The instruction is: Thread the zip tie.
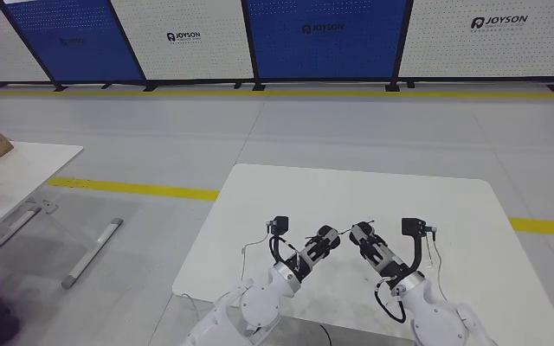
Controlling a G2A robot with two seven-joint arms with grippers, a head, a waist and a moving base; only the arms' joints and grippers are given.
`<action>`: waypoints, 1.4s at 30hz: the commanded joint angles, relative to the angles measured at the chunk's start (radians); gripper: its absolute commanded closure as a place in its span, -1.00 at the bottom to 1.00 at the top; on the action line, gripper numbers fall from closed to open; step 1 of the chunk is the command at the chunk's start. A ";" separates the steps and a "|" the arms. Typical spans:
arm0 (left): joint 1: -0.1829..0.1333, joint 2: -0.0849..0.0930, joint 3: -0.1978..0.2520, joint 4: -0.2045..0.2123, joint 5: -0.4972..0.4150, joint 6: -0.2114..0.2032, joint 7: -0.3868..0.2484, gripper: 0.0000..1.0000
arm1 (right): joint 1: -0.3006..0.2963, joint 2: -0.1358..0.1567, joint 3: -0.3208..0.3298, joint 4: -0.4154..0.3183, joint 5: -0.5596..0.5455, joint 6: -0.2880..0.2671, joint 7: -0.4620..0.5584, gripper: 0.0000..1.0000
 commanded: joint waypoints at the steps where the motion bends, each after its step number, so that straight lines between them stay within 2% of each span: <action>1: -0.001 -0.001 0.003 0.001 0.001 -0.002 0.001 1.00 | -0.001 0.000 0.001 0.002 0.001 -0.001 0.005 1.00; 17: 0.013 -0.001 0.009 -0.014 0.008 -0.039 0.000 1.00 | 0.005 0.000 0.009 0.009 0.045 -0.011 0.061 1.00; 20: 0.016 -0.001 0.003 -0.015 0.008 -0.033 0.010 1.00 | 0.006 0.000 0.010 0.009 0.050 -0.009 0.068 1.00; 21: 0.016 -0.001 0.002 -0.015 0.009 -0.029 0.014 1.00 | 0.005 0.000 0.010 0.009 0.052 -0.009 0.067 0.74; 22: 0.015 -0.002 0.001 -0.015 0.010 -0.026 0.016 1.00 | 0.005 0.000 0.010 0.007 0.052 -0.012 0.064 0.36; 26: 0.011 -0.003 0.001 -0.013 0.004 -0.015 0.021 1.00 | 0.001 0.000 0.015 0.004 0.047 -0.018 0.049 0.08; 29: 0.009 -0.004 0.002 -0.013 0.003 -0.010 0.022 1.00 | -0.003 0.001 0.018 0.000 0.042 -0.022 0.041 0.12; 34: 0.007 -0.005 0.001 -0.014 0.000 -0.004 0.024 1.00 | -0.007 0.001 0.022 -0.006 0.030 -0.026 0.024 0.48; 37: 0.009 -0.006 -0.001 -0.015 -0.006 -0.005 0.025 1.00 | -0.007 0.000 0.024 -0.007 0.032 -0.027 0.020 1.00; 42: 0.007 -0.006 -0.005 -0.013 -0.021 -0.007 0.013 1.00 | -0.003 0.001 0.024 -0.003 0.021 -0.028 0.025 1.00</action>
